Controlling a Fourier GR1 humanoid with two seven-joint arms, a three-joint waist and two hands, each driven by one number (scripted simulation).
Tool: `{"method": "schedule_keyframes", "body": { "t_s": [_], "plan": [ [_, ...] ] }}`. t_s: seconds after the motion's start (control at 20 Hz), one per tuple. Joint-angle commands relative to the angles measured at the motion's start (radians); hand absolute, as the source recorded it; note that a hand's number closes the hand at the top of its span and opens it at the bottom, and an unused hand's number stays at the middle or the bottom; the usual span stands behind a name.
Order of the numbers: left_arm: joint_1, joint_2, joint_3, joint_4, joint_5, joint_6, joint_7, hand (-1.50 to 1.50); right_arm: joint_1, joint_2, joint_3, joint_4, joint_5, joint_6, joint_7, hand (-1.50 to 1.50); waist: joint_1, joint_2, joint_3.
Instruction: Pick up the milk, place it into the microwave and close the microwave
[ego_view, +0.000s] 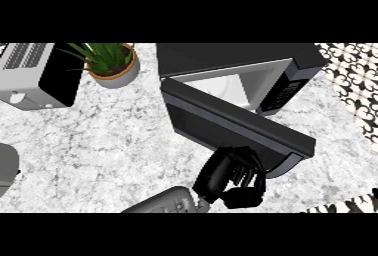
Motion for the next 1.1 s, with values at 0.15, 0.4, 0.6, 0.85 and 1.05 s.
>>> {"method": "schedule_keyframes", "body": {
  "t_s": [0.15,0.4,0.6,0.85,1.05],
  "plan": [
    [-0.139,-0.006,0.058,0.089,0.113,0.063,-0.025,1.50,0.001,-0.023,-0.006,-0.054,-0.052,-0.023,0.049,-1.50,-0.023,0.012,0.000],
    [-0.224,-0.006,0.090,0.147,0.185,0.072,-0.043,1.50,-0.021,-0.041,-0.018,-0.051,-0.085,-0.018,0.057,-1.50,-0.042,0.021,0.002],
    [-0.273,-0.006,0.139,0.192,0.257,0.056,-0.059,1.50,-0.030,-0.063,-0.027,-0.061,-0.098,-0.023,0.080,-1.50,-0.055,0.030,0.002],
    [-0.303,-0.007,0.174,0.260,0.326,0.038,-0.108,1.50,-0.032,-0.070,-0.029,-0.076,-0.115,-0.037,0.098,-1.50,-0.069,0.038,0.002],
    [-0.336,-0.007,0.206,0.301,0.379,0.025,-0.137,1.50,-0.038,-0.094,-0.063,-0.071,-0.147,-0.024,0.097,-1.50,-0.087,0.041,0.003]
  ]
}}
